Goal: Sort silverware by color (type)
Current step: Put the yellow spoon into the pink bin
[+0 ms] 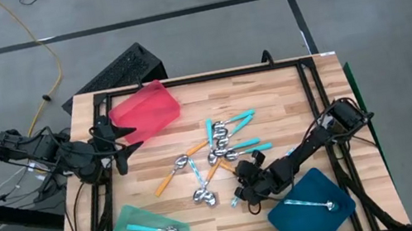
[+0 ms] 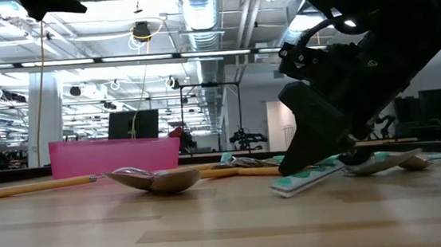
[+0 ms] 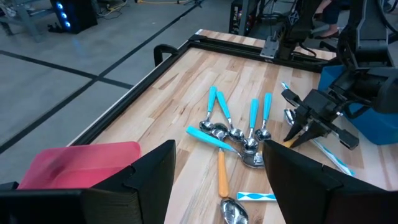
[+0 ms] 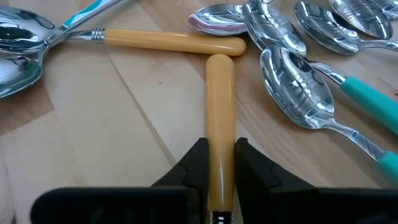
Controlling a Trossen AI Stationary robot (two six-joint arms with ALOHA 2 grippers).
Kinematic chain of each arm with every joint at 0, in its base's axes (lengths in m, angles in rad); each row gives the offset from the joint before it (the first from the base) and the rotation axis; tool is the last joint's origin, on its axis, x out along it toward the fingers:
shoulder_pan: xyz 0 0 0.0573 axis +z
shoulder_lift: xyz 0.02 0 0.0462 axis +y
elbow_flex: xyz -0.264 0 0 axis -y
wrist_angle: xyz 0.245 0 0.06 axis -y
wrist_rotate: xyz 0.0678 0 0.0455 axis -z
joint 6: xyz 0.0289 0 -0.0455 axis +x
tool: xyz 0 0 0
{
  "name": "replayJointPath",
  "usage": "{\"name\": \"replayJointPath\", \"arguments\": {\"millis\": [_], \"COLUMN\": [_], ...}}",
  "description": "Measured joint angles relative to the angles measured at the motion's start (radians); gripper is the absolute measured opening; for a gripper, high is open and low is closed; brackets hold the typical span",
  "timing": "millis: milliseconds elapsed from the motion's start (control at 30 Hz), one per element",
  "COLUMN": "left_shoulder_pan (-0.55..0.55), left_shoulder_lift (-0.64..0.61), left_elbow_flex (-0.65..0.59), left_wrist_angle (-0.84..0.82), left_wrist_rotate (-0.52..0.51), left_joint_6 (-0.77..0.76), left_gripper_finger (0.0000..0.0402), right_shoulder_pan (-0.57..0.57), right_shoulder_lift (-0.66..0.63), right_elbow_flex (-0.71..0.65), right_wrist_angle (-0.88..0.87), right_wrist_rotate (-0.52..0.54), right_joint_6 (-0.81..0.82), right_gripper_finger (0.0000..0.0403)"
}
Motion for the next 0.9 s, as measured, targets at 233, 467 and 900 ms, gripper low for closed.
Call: {"name": "replayJointPath", "arguments": {"millis": [233,467,900], "left_shoulder_pan": [0.0,0.0,0.0], "left_shoulder_lift": [0.0,0.0,0.0], "left_elbow_flex": [0.0,0.0,0.0], "left_wrist_angle": [0.0,0.0,0.0], "left_wrist_rotate": [0.0,0.0,0.0], "left_joint_6": [-0.005,-0.005,-0.005], "left_gripper_finger": [0.0226,0.0226,0.0226], "right_shoulder_pan": [0.006,0.005,0.006], "right_shoulder_lift": [0.0,-0.028,-0.109], "right_elbow_flex": [0.019,0.074,0.077], "right_wrist_angle": [-0.005,-0.002,0.084], "right_wrist_rotate": [0.036,0.089,0.264], "right_joint_6": [-0.018,-0.104,-0.24], "right_gripper_finger": [0.0075,0.0075,0.0075]}}
